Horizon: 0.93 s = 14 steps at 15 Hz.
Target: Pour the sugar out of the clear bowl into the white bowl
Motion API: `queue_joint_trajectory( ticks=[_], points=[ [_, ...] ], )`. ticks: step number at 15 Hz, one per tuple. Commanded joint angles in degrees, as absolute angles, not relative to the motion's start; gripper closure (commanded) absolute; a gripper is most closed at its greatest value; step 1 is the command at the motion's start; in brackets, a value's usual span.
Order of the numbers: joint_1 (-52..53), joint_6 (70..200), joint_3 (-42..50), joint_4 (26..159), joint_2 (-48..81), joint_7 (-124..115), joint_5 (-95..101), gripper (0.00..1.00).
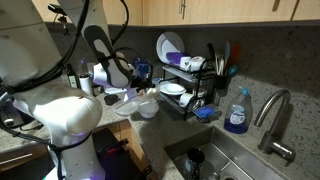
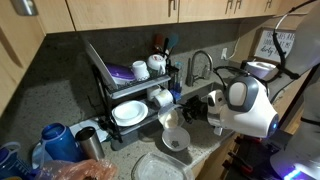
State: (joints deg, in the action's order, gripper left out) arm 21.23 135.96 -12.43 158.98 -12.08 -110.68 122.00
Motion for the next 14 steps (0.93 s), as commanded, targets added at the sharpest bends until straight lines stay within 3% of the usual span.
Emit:
queue_joint_trajectory(
  ticks=[1,14],
  points=[
    [21.8,133.4,-13.7,159.0,-11.1,-110.9,121.1,0.98],
    [21.2,127.5,-14.7,159.0,-7.2,-108.8,120.9,0.98]
  ],
)
